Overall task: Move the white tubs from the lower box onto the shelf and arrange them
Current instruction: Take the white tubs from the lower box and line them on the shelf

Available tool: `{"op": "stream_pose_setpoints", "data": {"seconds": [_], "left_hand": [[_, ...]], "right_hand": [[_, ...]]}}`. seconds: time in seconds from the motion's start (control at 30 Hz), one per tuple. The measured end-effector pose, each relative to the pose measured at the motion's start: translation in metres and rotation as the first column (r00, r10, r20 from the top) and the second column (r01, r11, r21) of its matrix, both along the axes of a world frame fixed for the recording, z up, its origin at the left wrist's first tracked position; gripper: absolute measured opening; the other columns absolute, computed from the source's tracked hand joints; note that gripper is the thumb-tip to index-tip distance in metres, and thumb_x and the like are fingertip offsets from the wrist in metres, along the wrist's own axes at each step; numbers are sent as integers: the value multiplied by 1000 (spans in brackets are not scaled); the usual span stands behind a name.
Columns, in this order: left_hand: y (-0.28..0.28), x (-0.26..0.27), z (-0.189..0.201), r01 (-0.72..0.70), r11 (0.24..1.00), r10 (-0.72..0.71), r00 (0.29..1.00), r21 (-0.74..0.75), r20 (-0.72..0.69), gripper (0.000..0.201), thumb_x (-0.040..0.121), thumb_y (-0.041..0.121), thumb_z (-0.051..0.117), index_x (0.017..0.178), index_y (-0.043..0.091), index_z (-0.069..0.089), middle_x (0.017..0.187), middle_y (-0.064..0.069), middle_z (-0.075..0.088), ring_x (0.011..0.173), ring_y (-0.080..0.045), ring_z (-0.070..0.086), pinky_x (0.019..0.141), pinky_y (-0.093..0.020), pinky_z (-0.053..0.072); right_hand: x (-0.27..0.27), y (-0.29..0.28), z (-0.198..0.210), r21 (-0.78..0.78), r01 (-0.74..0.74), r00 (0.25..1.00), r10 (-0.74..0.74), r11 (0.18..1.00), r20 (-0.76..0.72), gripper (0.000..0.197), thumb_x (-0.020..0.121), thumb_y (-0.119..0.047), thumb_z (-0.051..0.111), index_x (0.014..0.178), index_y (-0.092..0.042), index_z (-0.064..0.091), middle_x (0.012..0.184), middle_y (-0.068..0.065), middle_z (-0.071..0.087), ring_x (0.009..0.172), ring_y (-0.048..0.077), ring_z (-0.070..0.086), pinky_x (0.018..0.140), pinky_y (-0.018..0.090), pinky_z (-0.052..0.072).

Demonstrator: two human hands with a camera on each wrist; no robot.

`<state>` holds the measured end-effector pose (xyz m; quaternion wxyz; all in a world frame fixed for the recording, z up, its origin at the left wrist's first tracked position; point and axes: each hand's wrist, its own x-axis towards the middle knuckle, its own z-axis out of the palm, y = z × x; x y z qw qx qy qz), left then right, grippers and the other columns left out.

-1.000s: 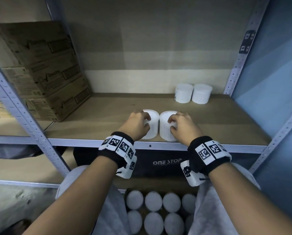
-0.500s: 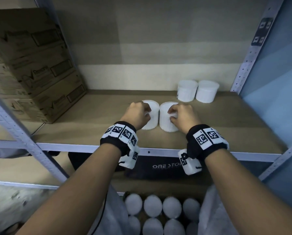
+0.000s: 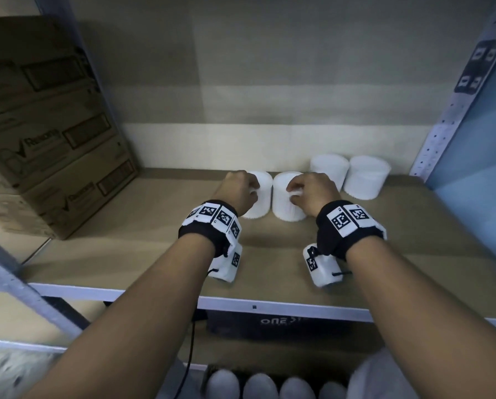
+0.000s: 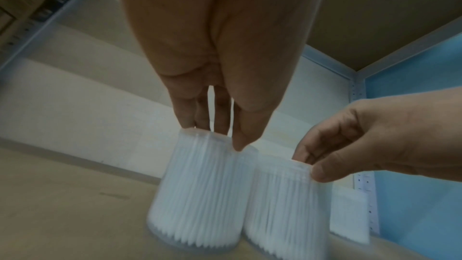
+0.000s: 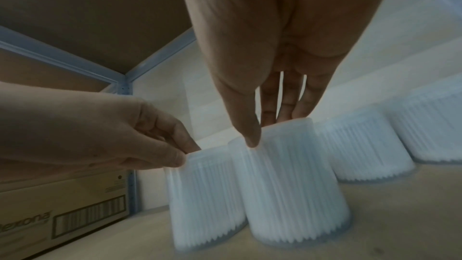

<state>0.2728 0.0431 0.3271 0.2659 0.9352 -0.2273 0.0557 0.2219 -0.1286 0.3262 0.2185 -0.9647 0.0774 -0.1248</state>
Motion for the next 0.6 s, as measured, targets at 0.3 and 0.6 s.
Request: {"op": "stream_pose_setpoints", "data": {"seconds": [0.3,0.6], "left_hand": [[-16,53,-6,-28,999,28,999,-21,24,27,86,9,56,110,10,69,116,-9,66,110,-25,60,95,-29,47],[-29,81,-14,-12,999,14,998,-44,56,28,86,11,56,111,12,69,114,-10,65,109,-26,58,94,-28,45]], "right_hand": [[48,-7,-2,-71,6,1000,-4,997,23,32,87,-10,62,118,-15,68,126,4,64,116,23,58,97,25,42],[72,-21,-2,-66,6,999,-3,998,53,26,87,-11,63,111,-15,70,120,5,67,113,23,61,98,29,45]]}}
